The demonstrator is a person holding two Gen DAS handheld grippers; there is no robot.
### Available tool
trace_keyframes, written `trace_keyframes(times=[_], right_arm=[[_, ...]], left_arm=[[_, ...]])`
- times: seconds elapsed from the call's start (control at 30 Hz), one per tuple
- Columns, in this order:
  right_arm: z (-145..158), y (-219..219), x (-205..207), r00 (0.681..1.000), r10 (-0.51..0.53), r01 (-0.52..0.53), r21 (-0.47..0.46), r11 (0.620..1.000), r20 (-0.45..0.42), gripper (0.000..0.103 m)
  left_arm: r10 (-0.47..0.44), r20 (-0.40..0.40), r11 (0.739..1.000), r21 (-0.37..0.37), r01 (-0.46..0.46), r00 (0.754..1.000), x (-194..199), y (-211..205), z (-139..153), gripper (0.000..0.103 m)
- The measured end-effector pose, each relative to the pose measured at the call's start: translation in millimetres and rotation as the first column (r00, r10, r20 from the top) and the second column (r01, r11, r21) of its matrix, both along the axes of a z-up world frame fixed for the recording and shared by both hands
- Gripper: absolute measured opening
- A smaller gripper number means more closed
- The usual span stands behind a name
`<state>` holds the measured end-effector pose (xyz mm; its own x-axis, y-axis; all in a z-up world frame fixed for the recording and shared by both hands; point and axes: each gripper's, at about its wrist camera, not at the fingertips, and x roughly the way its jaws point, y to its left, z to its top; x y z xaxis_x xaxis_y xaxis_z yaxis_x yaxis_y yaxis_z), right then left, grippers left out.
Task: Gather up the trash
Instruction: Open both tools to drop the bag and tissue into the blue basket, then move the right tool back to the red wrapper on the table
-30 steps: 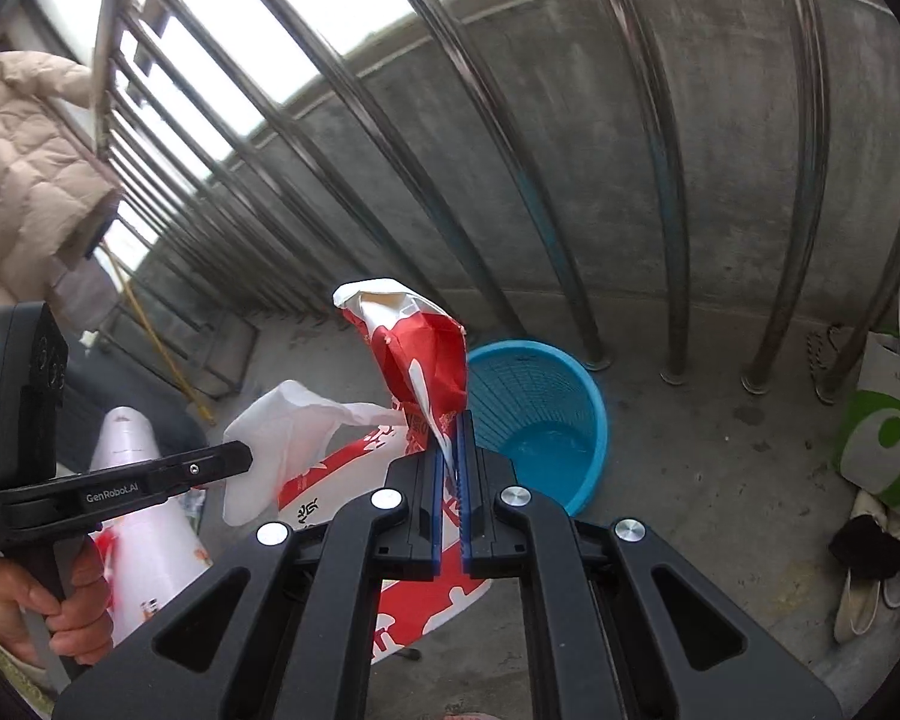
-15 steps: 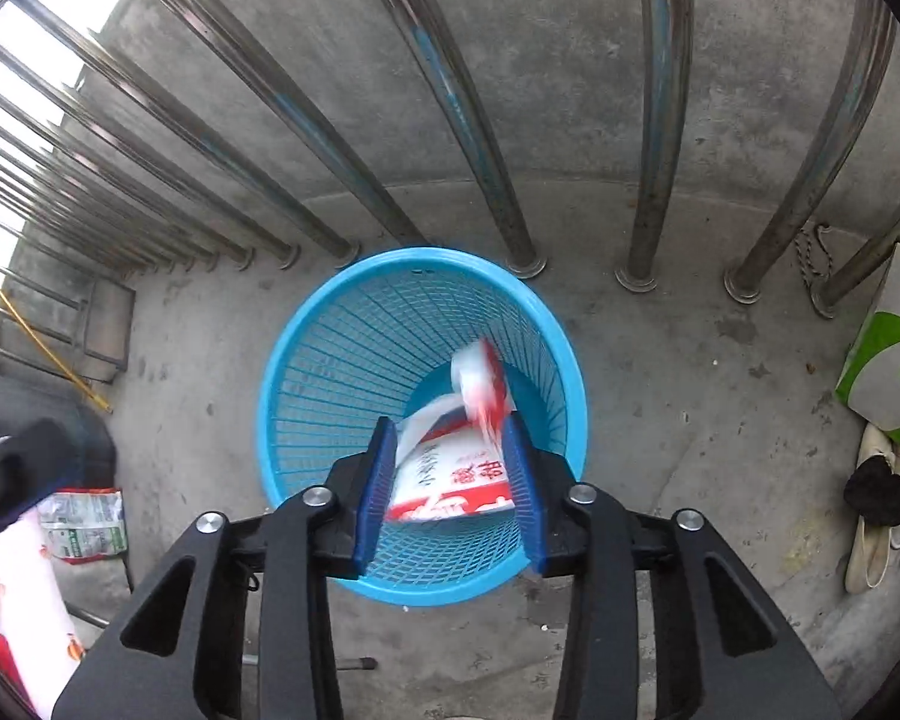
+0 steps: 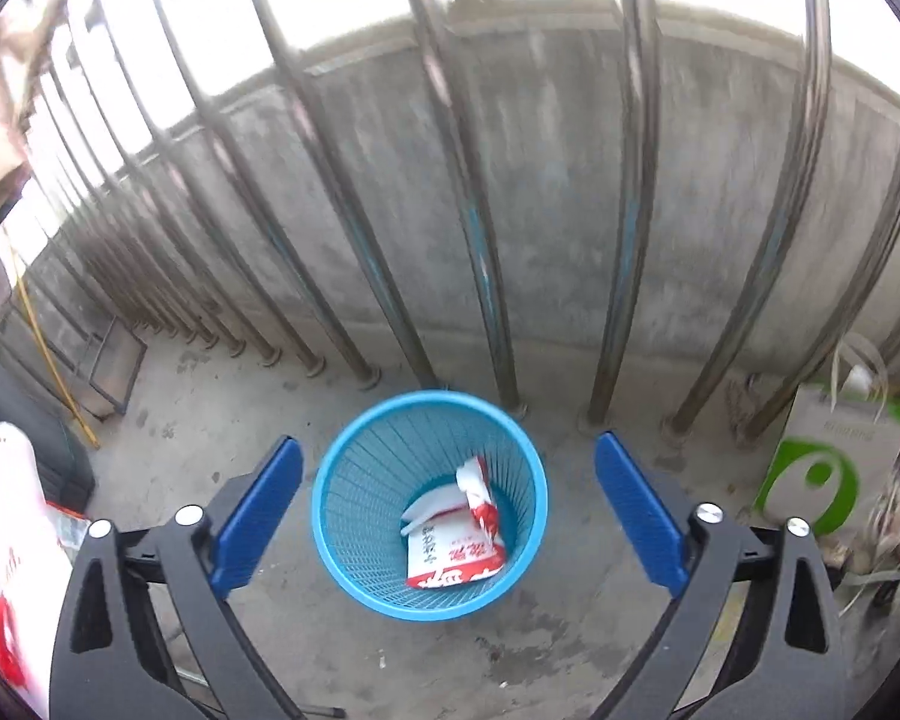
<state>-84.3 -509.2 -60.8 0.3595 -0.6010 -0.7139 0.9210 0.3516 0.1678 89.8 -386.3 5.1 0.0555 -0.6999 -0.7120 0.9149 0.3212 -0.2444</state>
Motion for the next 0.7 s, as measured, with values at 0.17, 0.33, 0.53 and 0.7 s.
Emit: trace_keyframes(times=[0.17,0.33,0.53,0.7], right_arm=[[45,41,28,0.982,0.191,-0.190,-0.116,0.975,-0.003,0.097],[71,83,53,0.867,0.459,-0.449,-0.097,0.888,0.191,0.097],[58,129,121,0.675,0.626,-0.715,0.138,0.685,0.390,0.090],[25,159,178,0.675,0.605,-0.737,0.344,0.582,0.422,0.077]], left_arm=[[0.116,-0.010,0.993,-0.036,-0.117,0.993,7,96,33,0.079],[0.313,0.047,0.944,-0.126,-0.305,0.948,18,212,56,0.082],[0.513,0.070,0.853,-0.154,-0.499,0.855,32,317,47,0.082],[0.551,0.049,0.829,-0.147,-0.540,0.833,46,356,30,0.072]])
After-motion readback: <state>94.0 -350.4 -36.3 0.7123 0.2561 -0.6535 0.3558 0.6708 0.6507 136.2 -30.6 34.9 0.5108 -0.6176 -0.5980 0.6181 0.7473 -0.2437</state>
